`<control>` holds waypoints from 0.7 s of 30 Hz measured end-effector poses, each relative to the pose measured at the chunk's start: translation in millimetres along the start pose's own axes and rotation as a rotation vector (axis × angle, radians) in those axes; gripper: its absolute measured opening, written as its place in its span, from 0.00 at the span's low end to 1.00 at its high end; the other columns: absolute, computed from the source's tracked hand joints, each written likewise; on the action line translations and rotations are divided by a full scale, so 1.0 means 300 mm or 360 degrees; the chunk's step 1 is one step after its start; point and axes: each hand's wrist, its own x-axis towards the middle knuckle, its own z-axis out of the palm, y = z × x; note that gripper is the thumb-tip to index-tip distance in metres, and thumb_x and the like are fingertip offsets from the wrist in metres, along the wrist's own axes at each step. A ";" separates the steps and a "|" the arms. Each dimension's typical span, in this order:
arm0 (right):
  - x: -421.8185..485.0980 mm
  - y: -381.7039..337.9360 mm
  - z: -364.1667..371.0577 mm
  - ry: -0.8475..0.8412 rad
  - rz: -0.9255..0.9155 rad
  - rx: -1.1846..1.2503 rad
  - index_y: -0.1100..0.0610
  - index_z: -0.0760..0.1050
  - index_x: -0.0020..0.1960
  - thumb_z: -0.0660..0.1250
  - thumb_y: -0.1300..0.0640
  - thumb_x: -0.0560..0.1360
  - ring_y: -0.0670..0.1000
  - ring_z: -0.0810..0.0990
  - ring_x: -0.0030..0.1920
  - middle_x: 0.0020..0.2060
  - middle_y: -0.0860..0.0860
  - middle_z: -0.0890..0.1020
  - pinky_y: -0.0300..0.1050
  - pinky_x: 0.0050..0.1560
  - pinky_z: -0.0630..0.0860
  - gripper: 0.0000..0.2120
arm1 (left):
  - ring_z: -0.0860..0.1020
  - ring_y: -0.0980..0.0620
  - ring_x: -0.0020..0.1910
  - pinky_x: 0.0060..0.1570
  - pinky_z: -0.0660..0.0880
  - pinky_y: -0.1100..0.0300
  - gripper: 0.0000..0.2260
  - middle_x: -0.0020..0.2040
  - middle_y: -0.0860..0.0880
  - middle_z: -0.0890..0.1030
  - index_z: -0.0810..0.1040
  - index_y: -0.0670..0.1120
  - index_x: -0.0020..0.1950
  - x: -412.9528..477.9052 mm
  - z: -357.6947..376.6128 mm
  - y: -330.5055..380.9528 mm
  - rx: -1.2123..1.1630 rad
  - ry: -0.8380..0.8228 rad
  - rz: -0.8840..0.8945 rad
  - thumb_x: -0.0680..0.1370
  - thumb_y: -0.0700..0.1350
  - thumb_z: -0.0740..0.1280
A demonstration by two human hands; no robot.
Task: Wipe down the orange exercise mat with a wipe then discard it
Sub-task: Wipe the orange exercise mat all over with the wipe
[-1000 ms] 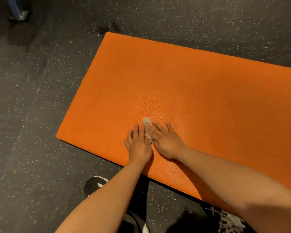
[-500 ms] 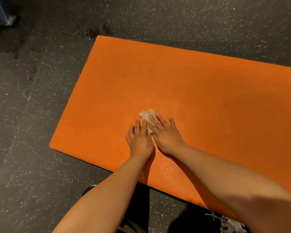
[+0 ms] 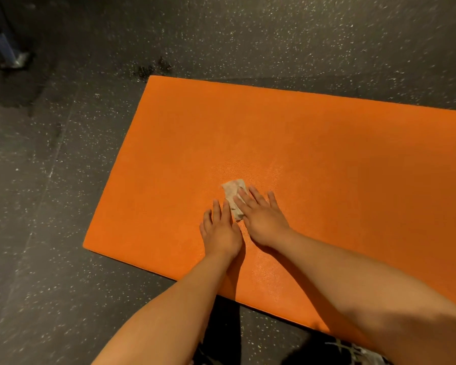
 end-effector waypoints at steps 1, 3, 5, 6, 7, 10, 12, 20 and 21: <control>0.003 0.015 -0.009 0.0010 0.0103 0.0015 0.49 0.42 0.83 0.50 0.52 0.86 0.51 0.32 0.80 0.81 0.46 0.38 0.62 0.78 0.35 0.29 | 0.44 0.43 0.81 0.77 0.46 0.43 0.29 0.83 0.50 0.43 0.49 0.54 0.83 0.002 -0.006 0.000 0.0022 -0.0027 -0.0009 0.84 0.50 0.56; 0.005 0.028 -0.018 0.0067 0.0378 0.0141 0.51 0.41 0.83 0.50 0.54 0.85 0.52 0.32 0.80 0.81 0.47 0.36 0.62 0.79 0.37 0.30 | 0.44 0.43 0.80 0.77 0.47 0.43 0.29 0.83 0.50 0.43 0.48 0.54 0.83 0.000 -0.012 0.000 0.0059 -0.0046 -0.0012 0.84 0.50 0.57; 0.003 0.003 -0.020 0.0085 0.0517 0.0241 0.52 0.40 0.83 0.51 0.54 0.85 0.52 0.32 0.80 0.81 0.49 0.35 0.61 0.79 0.38 0.31 | 0.44 0.43 0.80 0.77 0.47 0.43 0.29 0.83 0.50 0.43 0.48 0.54 0.83 -0.001 -0.010 0.002 0.0078 -0.0045 -0.0010 0.84 0.50 0.57; 0.000 -0.022 -0.018 0.0061 0.0503 0.0257 0.53 0.39 0.83 0.52 0.53 0.85 0.52 0.33 0.80 0.81 0.50 0.35 0.61 0.79 0.39 0.31 | 0.44 0.43 0.80 0.77 0.47 0.43 0.29 0.83 0.50 0.43 0.48 0.54 0.83 0.000 -0.010 0.001 0.0078 -0.0046 -0.0011 0.84 0.50 0.56; -0.005 -0.050 -0.015 0.0022 0.0451 0.0253 0.53 0.39 0.83 0.52 0.52 0.85 0.52 0.33 0.80 0.81 0.51 0.35 0.61 0.79 0.38 0.32 | 0.44 0.43 0.80 0.77 0.47 0.44 0.29 0.83 0.50 0.43 0.48 0.54 0.83 0.001 -0.007 -0.003 0.0070 -0.0045 -0.0010 0.84 0.50 0.56; -0.025 -0.094 0.001 -0.0074 0.0180 0.0182 0.52 0.42 0.83 0.51 0.48 0.86 0.52 0.32 0.80 0.81 0.50 0.36 0.61 0.78 0.36 0.31 | 0.45 0.43 0.80 0.77 0.47 0.43 0.28 0.83 0.51 0.44 0.50 0.54 0.83 0.002 -0.010 -0.010 0.0012 -0.0041 0.0012 0.83 0.52 0.56; -0.026 -0.066 0.012 -0.0077 0.0050 0.0089 0.50 0.43 0.83 0.51 0.50 0.86 0.51 0.32 0.80 0.82 0.48 0.37 0.61 0.78 0.34 0.29 | 0.48 0.43 0.79 0.76 0.49 0.44 0.27 0.83 0.51 0.46 0.53 0.55 0.82 0.002 -0.016 -0.015 0.0017 -0.0013 0.0042 0.83 0.51 0.57; 0.073 0.007 -0.024 0.0199 0.0498 0.0153 0.53 0.37 0.82 0.51 0.56 0.85 0.52 0.31 0.80 0.81 0.50 0.34 0.64 0.76 0.35 0.32 | 0.61 0.41 0.72 0.72 0.57 0.47 0.22 0.76 0.46 0.64 0.68 0.51 0.76 0.089 -0.061 -0.070 0.0051 0.0256 0.0241 0.81 0.46 0.62; 0.082 -0.020 -0.019 0.0183 0.0422 0.0161 0.54 0.37 0.82 0.51 0.56 0.85 0.52 0.31 0.80 0.81 0.50 0.35 0.64 0.76 0.35 0.32 | 0.59 0.41 0.74 0.73 0.56 0.46 0.23 0.78 0.46 0.63 0.67 0.51 0.77 0.104 -0.057 -0.071 0.0021 0.0277 0.0235 0.81 0.45 0.61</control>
